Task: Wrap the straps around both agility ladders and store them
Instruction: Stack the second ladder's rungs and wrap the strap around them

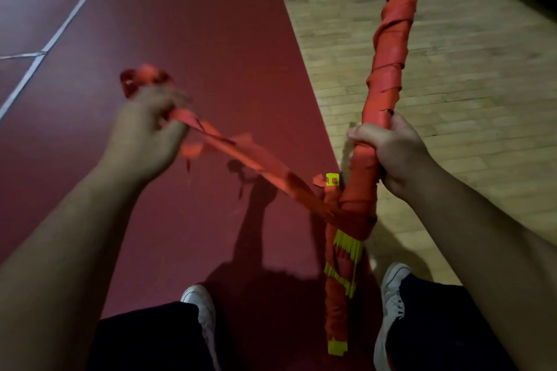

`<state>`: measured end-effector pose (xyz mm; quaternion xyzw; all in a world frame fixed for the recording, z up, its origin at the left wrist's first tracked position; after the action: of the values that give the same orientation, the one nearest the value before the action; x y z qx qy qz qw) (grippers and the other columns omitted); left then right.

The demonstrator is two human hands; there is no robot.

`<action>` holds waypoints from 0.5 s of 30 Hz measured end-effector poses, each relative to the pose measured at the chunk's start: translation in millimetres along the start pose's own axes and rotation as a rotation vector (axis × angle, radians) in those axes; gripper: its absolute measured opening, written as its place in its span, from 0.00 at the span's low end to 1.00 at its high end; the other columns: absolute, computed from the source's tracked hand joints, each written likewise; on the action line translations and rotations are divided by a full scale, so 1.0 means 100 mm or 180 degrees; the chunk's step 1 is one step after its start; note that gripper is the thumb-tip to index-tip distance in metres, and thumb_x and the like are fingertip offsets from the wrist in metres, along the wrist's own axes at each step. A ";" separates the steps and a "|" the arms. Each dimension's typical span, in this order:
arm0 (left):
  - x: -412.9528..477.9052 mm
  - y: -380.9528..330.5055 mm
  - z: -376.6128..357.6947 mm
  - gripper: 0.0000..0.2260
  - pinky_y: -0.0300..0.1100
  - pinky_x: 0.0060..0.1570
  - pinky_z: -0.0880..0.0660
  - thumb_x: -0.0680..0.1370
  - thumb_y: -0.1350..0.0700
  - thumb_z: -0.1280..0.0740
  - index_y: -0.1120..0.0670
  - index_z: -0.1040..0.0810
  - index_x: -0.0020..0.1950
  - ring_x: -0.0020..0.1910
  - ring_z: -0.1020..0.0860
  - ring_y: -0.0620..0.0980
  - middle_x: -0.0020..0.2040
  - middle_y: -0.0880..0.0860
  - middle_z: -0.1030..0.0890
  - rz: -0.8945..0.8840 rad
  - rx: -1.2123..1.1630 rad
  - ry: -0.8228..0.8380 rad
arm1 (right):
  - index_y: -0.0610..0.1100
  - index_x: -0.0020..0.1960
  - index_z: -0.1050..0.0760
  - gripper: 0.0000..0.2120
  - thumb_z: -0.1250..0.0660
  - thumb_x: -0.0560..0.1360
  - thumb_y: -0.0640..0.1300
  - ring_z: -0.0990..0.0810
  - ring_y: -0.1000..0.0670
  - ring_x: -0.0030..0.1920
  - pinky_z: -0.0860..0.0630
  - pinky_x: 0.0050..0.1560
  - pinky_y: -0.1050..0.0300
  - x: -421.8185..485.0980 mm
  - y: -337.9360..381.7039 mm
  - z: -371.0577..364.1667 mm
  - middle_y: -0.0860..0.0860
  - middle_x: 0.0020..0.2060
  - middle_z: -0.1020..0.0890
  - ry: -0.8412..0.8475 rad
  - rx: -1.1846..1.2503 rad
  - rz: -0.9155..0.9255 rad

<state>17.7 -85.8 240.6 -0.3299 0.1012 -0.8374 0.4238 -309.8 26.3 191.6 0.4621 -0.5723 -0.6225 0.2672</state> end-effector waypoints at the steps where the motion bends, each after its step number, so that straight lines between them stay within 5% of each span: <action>1: -0.07 0.14 -0.17 0.15 0.47 0.57 0.26 0.74 0.50 0.39 0.57 0.17 0.50 0.56 0.20 0.58 0.53 0.58 0.17 0.0295 0.0251 0.0737 | 0.46 0.51 0.26 0.16 0.25 0.66 0.39 0.22 0.47 0.33 0.21 0.37 0.48 0.00 -0.02 0.02 0.46 0.41 0.22 -0.0022 -0.0131 -0.0007; 3: -0.31 0.40 -0.49 0.18 0.47 0.52 0.25 0.78 0.45 0.40 0.57 0.17 0.53 0.52 0.20 0.60 0.52 0.60 0.17 0.0897 0.0821 0.2168 | 0.48 0.49 0.25 0.17 0.24 0.63 0.40 0.22 0.46 0.34 0.21 0.35 0.50 -0.03 -0.06 0.00 0.46 0.40 0.22 -0.0001 -0.0349 -0.0027; 5: -0.49 0.48 -0.65 0.26 0.46 0.58 0.27 0.74 0.44 0.43 0.56 0.20 0.63 0.60 0.22 0.60 0.61 0.60 0.20 0.1115 0.1189 0.2835 | 0.48 0.50 0.25 0.18 0.24 0.65 0.38 0.23 0.45 0.34 0.22 0.32 0.52 -0.07 -0.09 -0.07 0.46 0.39 0.23 0.0048 -0.0447 0.0003; 7: -0.54 0.49 -0.77 0.34 0.54 0.71 0.35 0.69 0.45 0.44 0.52 0.33 0.76 0.74 0.35 0.61 0.75 0.59 0.33 0.1066 0.1619 0.2864 | 0.46 0.51 0.25 0.18 0.23 0.65 0.37 0.23 0.46 0.33 0.22 0.35 0.49 -0.12 -0.12 -0.17 0.46 0.38 0.22 0.0182 -0.0336 0.0019; 10: -0.45 0.18 -0.86 0.33 0.59 0.77 0.49 0.75 0.48 0.40 0.46 0.45 0.80 0.80 0.51 0.61 0.82 0.56 0.50 0.0971 0.1797 0.2567 | 0.44 0.52 0.26 0.16 0.25 0.68 0.36 0.23 0.46 0.30 0.22 0.39 0.45 -0.17 -0.10 -0.31 0.45 0.36 0.22 0.0458 0.0040 -0.0051; 13: -0.49 -0.35 -0.92 0.27 0.38 0.75 0.47 0.75 0.49 0.39 0.52 0.32 0.75 0.77 0.41 0.55 0.77 0.54 0.37 0.0687 -0.0001 0.2426 | 0.43 0.51 0.28 0.11 0.29 0.73 0.34 0.23 0.44 0.31 0.23 0.42 0.41 -0.18 -0.04 -0.35 0.44 0.36 0.22 0.0582 0.0242 -0.0107; 15: -0.69 -0.73 -0.98 0.21 0.31 0.65 0.36 0.77 0.47 0.35 0.57 0.25 0.66 0.65 0.28 0.46 0.63 0.51 0.25 0.0909 -0.1720 0.3114 | 0.43 0.52 0.28 0.11 0.30 0.74 0.33 0.23 0.44 0.32 0.22 0.42 0.42 -0.19 -0.02 -0.36 0.44 0.36 0.22 0.0565 0.0353 -0.0090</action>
<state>-62.3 2.7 166.5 0.0162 0.5393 -0.7715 0.3372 -269.5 26.2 198.2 0.5376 -0.5733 -0.5503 0.2820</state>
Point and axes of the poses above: each hand's wrist, its own x-axis towards the middle knuckle, its own z-axis out of the back of the hand, y = z × x, the point moved 3 cm from there along x, towards the middle knuckle
